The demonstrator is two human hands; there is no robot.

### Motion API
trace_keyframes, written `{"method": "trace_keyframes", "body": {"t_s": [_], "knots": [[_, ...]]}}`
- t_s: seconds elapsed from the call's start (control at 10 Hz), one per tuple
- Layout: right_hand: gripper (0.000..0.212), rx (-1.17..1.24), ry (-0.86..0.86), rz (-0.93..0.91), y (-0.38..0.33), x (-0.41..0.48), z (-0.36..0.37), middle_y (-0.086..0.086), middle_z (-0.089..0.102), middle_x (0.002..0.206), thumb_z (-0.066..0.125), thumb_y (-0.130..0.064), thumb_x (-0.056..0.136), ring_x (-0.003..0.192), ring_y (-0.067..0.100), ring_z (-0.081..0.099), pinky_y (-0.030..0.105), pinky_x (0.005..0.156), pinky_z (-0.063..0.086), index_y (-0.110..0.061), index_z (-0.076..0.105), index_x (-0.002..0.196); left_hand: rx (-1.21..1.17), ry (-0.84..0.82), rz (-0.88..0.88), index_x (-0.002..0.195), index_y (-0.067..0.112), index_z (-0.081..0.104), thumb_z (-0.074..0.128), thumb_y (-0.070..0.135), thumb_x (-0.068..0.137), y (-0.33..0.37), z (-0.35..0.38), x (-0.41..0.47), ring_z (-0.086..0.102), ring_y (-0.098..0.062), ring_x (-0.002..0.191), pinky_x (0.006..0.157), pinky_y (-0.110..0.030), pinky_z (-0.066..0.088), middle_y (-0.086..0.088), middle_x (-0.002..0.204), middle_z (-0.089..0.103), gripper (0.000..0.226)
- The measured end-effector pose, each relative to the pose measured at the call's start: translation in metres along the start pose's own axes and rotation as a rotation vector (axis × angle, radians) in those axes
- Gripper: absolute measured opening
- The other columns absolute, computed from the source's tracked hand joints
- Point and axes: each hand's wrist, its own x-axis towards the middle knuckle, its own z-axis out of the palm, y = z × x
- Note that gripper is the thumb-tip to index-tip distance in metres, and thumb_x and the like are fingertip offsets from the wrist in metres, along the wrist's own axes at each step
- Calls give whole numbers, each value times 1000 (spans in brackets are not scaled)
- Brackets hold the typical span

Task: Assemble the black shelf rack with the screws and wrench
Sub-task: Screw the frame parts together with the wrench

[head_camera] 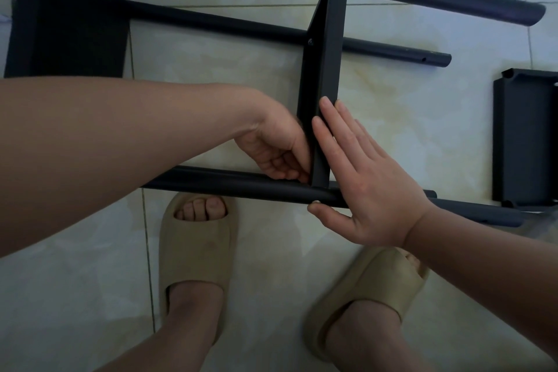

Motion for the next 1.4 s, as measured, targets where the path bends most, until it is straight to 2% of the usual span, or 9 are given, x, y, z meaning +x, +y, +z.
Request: {"method": "trace_keyframes", "body": {"t_s": [0.2, 0.4, 0.5, 0.7, 0.9, 1.0, 1.1, 1.3, 1.4], "knots": [[95, -24, 1, 3, -1, 0, -1, 20, 1, 169, 50, -56, 94, 157, 35, 0, 57, 123, 21, 2, 14, 160, -68, -27, 25, 92, 7, 69, 58, 0, 93, -4, -1, -1, 60, -8, 66, 64, -17, 53, -2, 76, 66, 14], [95, -95, 9, -5, -2, 0, 0, 24, 3, 168, 47, -57, 95, 156, 37, 1, 60, 123, 17, 5, 14, 159, -106, -73, 20, 97, 9, 70, 58, 6, 92, -8, 1, 0, 62, -12, 74, 77, -25, 51, -4, 84, 66, 13], [93, -111, 19, -16, -2, 0, 0, 25, 4, 167, 46, -57, 96, 156, 38, 2, 61, 123, 16, 6, 15, 158, -91, -58, 24, 94, 10, 69, 58, 7, 93, -9, 2, 2, 59, -10, 69, 75, -24, 48, -2, 79, 64, 11], [93, -100, 10, -24, -1, 0, -1, 24, 3, 167, 46, -56, 97, 156, 37, 1, 60, 123, 16, 6, 13, 158, -92, -46, 55, 93, 7, 70, 58, -1, 92, -6, -1, 1, 62, -9, 67, 65, -20, 55, -3, 75, 67, 15], [93, -92, -3, -21, -1, 0, -1, 23, 2, 168, 46, -56, 97, 157, 36, 0, 60, 123, 17, 4, 13, 159, 22, -37, -5, 97, 13, 70, 59, 12, 95, -3, -1, 0, 59, -10, 72, 71, -23, 47, 1, 81, 67, 11], [93, -83, 1, -20, -1, 0, -1, 23, 2, 168, 46, -56, 96, 157, 36, 0, 59, 123, 17, 4, 13, 159, 54, -25, -11, 97, 12, 69, 59, 10, 95, 0, -2, 1, 59, -9, 69, 67, -20, 44, 2, 78, 68, 10], [92, -80, 1, -23, -1, 0, -1, 22, 2, 168, 45, -56, 97, 157, 36, 0, 59, 123, 17, 4, 13, 159, 60, -36, 0, 101, 8, 69, 60, 3, 92, 3, -4, 0, 61, -9, 71, 70, -19, 46, -1, 83, 70, 14], [92, -75, -11, -25, 0, 0, -2, 23, 1, 168, 44, -57, 98, 157, 37, -1, 59, 123, 17, 4, 12, 159, 113, -21, -10, 102, 15, 72, 61, 15, 94, 3, -3, 1, 61, -11, 80, 74, -23, 45, 0, 94, 69, 14], [92, -66, -7, -24, -1, 0, -2, 22, 2, 168, 44, -57, 97, 157, 37, 0, 59, 123, 18, 4, 12, 159, 114, -14, -3, 98, 14, 72, 62, 11, 93, 3, -4, 2, 61, -8, 72, 66, -17, 47, 2, 85, 70, 11]]}}
